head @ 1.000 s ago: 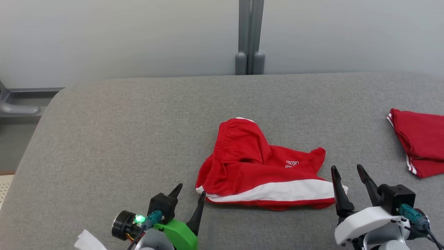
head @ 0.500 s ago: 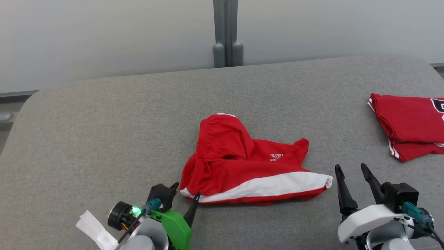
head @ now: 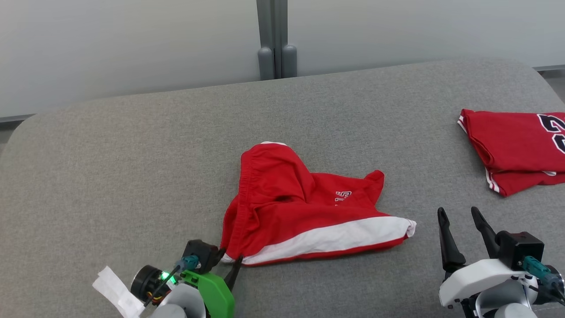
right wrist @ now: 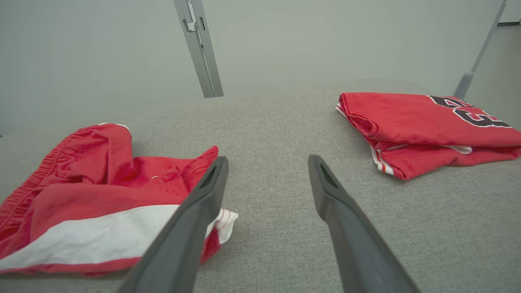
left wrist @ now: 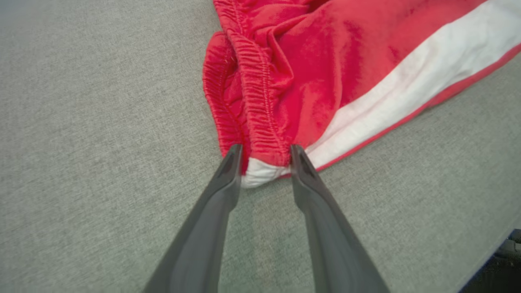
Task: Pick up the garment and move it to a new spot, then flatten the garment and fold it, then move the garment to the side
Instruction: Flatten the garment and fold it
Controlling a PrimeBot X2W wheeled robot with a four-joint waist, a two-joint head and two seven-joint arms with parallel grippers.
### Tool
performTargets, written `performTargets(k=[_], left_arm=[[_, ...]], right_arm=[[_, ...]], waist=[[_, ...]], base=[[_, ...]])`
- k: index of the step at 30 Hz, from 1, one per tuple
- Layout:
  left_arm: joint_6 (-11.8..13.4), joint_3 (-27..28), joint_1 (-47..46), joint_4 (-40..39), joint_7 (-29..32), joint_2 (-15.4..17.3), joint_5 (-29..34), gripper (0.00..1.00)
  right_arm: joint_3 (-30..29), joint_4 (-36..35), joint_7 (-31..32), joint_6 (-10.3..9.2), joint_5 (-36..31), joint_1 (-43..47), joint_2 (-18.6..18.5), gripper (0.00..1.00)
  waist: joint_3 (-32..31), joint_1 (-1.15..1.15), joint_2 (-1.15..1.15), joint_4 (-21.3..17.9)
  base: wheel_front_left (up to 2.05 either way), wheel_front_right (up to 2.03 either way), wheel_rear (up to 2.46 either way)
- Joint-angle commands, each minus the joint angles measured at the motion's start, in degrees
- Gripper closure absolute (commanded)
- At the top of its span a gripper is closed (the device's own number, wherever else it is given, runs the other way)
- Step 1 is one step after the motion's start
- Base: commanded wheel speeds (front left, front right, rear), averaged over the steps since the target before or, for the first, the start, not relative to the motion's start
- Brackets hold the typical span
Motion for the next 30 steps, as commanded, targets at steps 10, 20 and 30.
performTargets(k=[10,20,30], left_arm=[[0.02,0.38,2.03,-0.53,0.11,1.48,-3.60,0.83],[1.39,1.87,1.56,-1.07,-4.04,-0.31,-5.19,1.00],[2.36,2.00,1.69,-1.34,-5.97,-1.87,-6.04,1.00]], right_arm=[[0.30,1.49,4.34,-0.07,0.73,1.46,-0.10,0.00],[3.56,6.07,8.85,-0.07,2.19,-2.46,-0.10,0.00],[5.72,13.27,10.69,-0.07,4.98,-6.64,-0.93,0.00]], waist=[[0.79,0.00,0.00,0.42],[1.74,0.00,0.00,1.40],[1.81,0.00,0.00,2.97]], base=[[0.00,0.00,0.00],[0.00,0.00,0.00],[0.00,0.00,0.00]])
